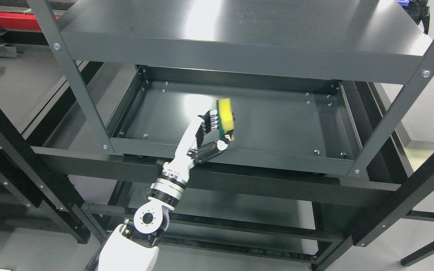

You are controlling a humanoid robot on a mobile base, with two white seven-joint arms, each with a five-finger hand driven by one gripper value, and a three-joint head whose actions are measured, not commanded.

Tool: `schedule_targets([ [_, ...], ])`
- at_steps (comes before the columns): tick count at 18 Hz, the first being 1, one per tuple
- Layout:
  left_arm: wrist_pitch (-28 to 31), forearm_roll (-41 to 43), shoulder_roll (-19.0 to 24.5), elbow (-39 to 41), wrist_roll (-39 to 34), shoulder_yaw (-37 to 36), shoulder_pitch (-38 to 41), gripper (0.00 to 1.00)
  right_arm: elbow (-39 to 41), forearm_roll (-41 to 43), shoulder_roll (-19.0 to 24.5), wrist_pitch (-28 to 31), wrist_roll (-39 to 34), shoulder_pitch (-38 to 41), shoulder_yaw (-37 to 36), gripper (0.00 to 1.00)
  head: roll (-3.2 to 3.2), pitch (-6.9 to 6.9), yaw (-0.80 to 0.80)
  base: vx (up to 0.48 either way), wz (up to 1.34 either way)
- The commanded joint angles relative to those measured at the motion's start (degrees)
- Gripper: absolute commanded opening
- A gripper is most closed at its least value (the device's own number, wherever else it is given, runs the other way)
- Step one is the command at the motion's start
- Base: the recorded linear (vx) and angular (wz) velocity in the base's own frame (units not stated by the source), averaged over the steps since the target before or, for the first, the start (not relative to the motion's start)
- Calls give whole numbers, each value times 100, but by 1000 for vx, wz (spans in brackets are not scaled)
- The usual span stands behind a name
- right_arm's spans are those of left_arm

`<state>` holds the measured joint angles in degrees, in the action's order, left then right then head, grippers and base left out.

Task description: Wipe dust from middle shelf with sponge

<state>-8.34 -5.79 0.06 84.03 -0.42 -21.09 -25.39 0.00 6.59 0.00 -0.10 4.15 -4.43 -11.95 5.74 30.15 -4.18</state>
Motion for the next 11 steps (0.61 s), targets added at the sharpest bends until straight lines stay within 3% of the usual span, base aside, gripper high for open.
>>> schedule_targets([
  [1, 34, 237, 94, 1151, 7, 1958, 596, 24, 100, 0, -100, 414, -2, -5, 0, 100, 0, 0, 0, 0, 0],
  [11, -186, 210, 94, 1063, 24, 2223, 1132, 24, 100, 0, -100, 414, -2, 4, 0, 100, 0, 0, 0, 0, 0],
])
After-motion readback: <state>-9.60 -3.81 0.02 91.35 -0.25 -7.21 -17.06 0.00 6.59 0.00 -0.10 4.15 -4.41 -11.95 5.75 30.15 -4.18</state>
